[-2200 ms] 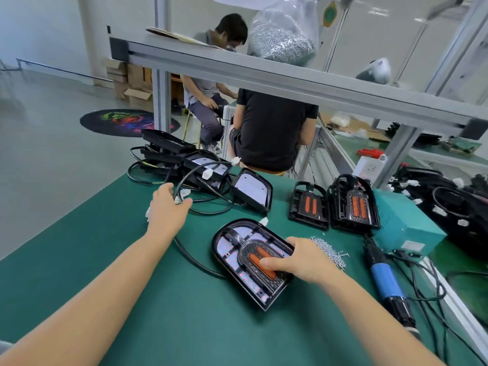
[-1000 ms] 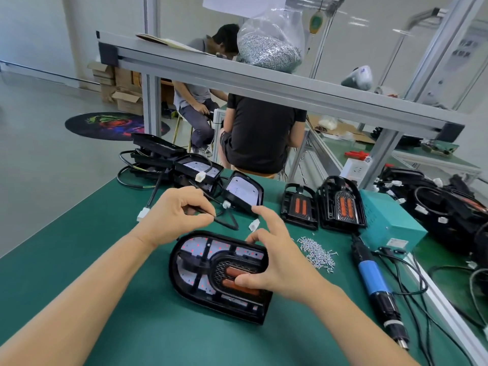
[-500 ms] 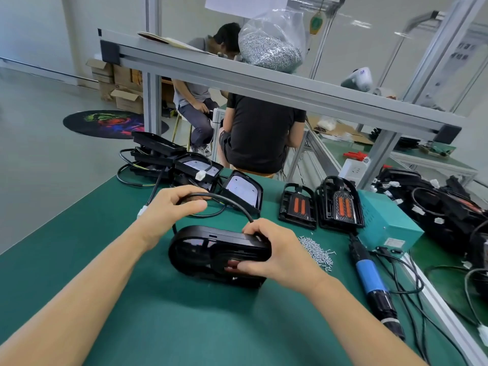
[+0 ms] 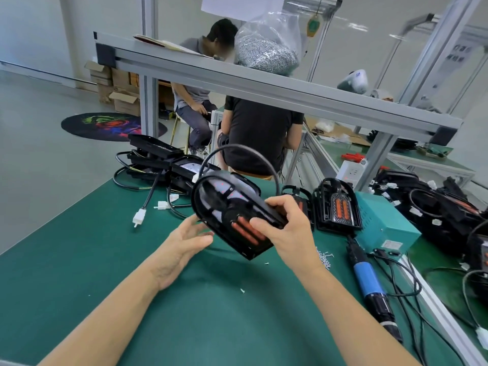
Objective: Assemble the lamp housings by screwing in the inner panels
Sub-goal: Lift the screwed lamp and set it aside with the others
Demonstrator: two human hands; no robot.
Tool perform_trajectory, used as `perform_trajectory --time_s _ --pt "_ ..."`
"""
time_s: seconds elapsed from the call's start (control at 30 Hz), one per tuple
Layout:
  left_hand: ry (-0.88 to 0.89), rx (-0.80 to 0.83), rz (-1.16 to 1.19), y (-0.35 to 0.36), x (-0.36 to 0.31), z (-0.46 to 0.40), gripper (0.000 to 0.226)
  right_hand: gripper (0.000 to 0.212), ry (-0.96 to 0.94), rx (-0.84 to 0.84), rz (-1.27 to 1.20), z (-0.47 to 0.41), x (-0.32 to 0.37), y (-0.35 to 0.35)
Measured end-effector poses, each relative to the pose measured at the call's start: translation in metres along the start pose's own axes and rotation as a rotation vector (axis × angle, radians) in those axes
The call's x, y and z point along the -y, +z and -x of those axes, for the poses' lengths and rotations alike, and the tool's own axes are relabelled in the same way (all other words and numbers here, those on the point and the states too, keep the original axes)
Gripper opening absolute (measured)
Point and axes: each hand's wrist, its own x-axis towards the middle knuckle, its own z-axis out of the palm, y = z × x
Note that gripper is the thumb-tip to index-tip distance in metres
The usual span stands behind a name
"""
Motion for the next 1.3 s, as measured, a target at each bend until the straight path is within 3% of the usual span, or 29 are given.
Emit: perform_trajectory --time_s 0.23,0.5,0.63,0.7,0.93,1.13,1.3 --pt "0.077 0.115 0.032 0.057 -0.009 -0.013 0.047 0.024 0.166 -0.304 -0.403 -0.002 0.008 0.001" --pt "0.185 0.007 0.028 0.101 -0.022 -0.018 0.048 0.045 0.385 -0.468 -0.764 0.004 0.027 -0.015" --pt "0.154 0.057 0.226 0.111 -0.031 -0.019 0.056 0.016 0.398 -0.393 -0.871 0.010 0.031 -0.017" --pt "0.132 0.058 0.314 0.112 -0.037 -0.021 0.046 0.014 0.447 -0.398 -0.917 0.017 0.031 -0.018" --pt "0.097 0.056 0.278 0.122 -0.044 -0.020 0.037 0.035 0.426 -0.394 -0.798 0.044 0.032 -0.028" --pt "0.094 0.103 0.282 0.141 -0.035 -0.013 0.029 0.068 0.357 -0.388 -0.681 0.072 0.040 -0.044" --pt "0.061 0.177 0.256 0.164 -0.032 -0.011 0.031 0.062 0.366 -0.447 -0.628 0.092 0.036 -0.061"
